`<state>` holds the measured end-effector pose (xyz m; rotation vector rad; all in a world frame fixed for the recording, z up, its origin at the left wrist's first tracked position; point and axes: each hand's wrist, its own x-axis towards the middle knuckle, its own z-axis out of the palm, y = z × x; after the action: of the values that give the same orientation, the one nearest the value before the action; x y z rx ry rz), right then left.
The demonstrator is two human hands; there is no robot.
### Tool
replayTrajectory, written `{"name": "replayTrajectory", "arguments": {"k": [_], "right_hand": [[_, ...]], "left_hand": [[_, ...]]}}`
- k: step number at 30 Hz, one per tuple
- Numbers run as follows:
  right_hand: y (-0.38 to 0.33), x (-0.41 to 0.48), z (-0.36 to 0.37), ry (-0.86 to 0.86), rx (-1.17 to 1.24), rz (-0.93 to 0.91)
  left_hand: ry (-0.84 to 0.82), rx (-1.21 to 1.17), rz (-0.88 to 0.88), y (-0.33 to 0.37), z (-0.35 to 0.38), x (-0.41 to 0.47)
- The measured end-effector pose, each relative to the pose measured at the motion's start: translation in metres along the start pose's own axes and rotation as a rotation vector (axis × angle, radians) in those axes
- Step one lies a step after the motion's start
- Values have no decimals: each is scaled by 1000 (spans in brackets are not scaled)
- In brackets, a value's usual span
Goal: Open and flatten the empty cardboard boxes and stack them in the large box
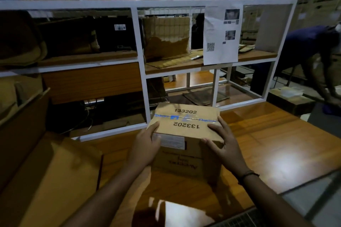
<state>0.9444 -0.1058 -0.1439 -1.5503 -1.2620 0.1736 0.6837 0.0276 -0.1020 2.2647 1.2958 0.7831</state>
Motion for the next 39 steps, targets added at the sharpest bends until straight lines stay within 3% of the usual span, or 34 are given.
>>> {"name": "replayTrajectory", "arguments": {"k": [5,9,13,18,23,33,39], "right_hand": [[-2,-6,15,27,201,195],[1,-17,35,-14,207,266],[13,-37,59,-115,167,342],[11,-48,78,-108,149,354],[6,-48,79,-104,100,350],[-40,-27,68,-90,22,185],[-50,-26,72,-100,180,231]], "left_hand": [[111,-105,20,-3,-3,-55],[181,-122,-31,-16,1,-78],[145,-245,-193,-37,13,-76],[32,-360,-319,-71,23,-76],[18,-376,-296,-84,17,-78],[257,-391,-144,-66,-26,-74],[255,-523,-135,-69,-24,-84]]}}
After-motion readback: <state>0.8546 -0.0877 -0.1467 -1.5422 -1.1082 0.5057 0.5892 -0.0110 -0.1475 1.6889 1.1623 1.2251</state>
